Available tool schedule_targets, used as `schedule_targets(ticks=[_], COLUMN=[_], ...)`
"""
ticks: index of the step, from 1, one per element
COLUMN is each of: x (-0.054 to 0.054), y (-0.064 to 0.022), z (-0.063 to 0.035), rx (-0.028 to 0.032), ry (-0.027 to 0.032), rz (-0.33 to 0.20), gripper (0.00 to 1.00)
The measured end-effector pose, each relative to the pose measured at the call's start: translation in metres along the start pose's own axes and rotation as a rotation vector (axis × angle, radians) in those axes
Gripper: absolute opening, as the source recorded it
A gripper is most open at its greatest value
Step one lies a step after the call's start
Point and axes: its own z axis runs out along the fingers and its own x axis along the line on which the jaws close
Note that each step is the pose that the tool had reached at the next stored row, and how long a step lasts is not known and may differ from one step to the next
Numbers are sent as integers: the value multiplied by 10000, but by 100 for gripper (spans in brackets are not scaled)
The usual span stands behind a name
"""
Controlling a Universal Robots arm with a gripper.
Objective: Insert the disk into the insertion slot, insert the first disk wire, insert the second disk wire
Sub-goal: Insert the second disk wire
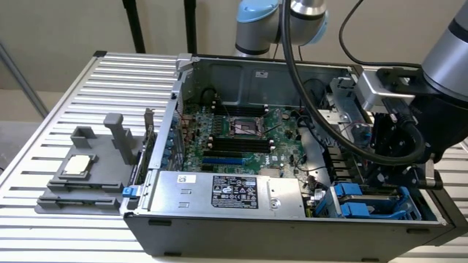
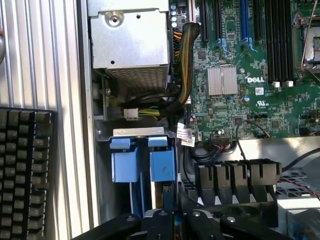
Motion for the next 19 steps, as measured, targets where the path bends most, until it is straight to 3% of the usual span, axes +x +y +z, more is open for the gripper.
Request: schedule_targets(ticks=[4,9,14,19], x=[11,18,24,25], y=[-1,8,71,90], z=[12,18,16,-36], rx=[146,184,187,218], ry=[-51,-57,-62,-68], rz=[-38,-89,-234,-359], gripper=[16,16,16,16])
